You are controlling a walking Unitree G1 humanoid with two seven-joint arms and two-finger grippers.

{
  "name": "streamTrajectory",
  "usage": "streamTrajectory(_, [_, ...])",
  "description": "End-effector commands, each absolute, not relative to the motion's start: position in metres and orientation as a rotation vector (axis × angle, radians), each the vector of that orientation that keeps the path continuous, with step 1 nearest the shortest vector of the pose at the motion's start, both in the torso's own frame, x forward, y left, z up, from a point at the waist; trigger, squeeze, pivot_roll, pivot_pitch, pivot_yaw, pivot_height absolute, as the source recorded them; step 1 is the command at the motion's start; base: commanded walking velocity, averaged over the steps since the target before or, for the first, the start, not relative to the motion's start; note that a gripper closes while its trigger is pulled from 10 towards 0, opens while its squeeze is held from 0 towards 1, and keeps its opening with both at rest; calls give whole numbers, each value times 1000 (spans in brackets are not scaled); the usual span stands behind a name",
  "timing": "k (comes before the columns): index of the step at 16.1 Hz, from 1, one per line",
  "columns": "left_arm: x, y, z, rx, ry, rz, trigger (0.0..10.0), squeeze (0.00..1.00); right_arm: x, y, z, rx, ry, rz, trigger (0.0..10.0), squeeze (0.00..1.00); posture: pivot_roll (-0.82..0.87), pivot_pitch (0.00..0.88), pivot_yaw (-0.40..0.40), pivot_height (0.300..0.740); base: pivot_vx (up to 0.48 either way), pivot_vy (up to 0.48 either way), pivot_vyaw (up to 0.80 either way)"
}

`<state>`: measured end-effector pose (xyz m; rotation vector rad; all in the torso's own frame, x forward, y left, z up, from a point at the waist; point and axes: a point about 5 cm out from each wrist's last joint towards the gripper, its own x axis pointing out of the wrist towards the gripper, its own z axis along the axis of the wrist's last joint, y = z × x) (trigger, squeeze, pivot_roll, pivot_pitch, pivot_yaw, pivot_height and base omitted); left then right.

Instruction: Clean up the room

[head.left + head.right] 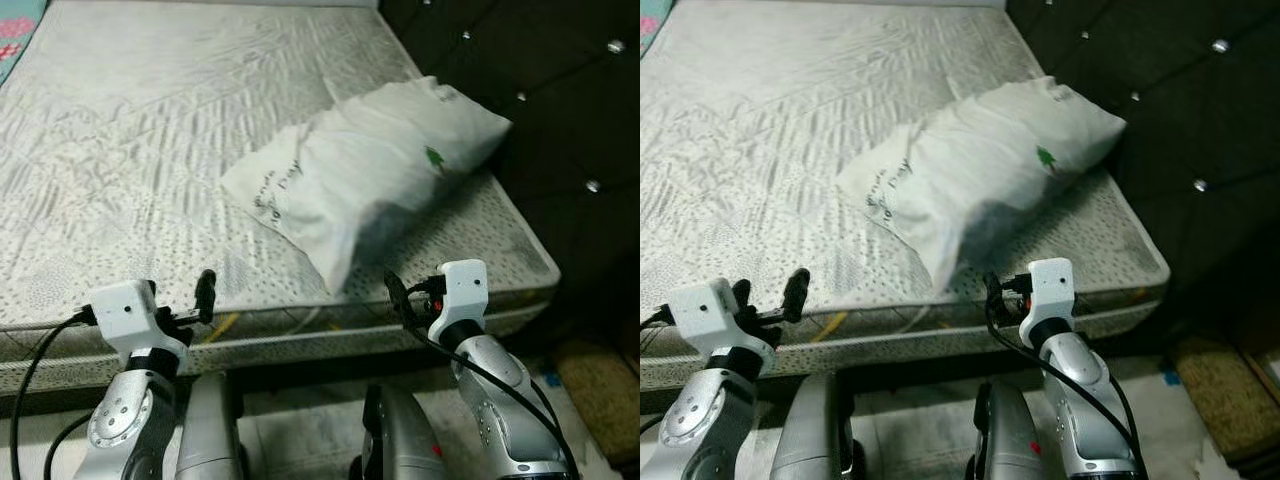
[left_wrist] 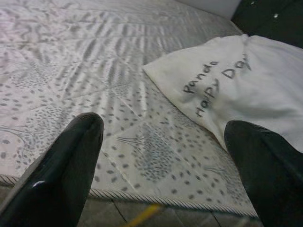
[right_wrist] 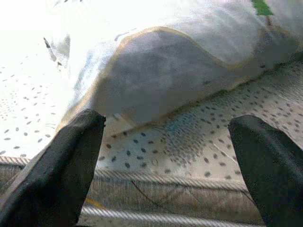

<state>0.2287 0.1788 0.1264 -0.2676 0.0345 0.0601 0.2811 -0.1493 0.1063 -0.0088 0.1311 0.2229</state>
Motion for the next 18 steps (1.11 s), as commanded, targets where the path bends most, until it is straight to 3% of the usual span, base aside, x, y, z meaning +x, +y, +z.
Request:
streamTrajectory(1, [229, 177, 126, -269, 38, 55, 10000, 0, 282, -149, 106, -27, 131, 226, 10000, 0, -40, 145, -63, 556, 334, 0, 0])
streamTrajectory(7, [233, 174, 125, -274, 46, 35, 10000, 0, 283, -150, 103, -43, 138, 228, 10000, 0, -41, 141, -57, 556, 330, 0, 0])
streamTrajectory(13, [233, 172, 124, -285, 56, 34, 10000, 0, 285, -149, 102, -50, 140, 233, 10000, 0, -32, 139, -59, 556, 0, 0, 0])
streamTrajectory(18, [234, 171, 124, -284, 63, 32, 10000, 0, 287, -148, 100, -36, 147, 231, 10000, 0, -29, 140, -56, 556, 0, 0, 640])
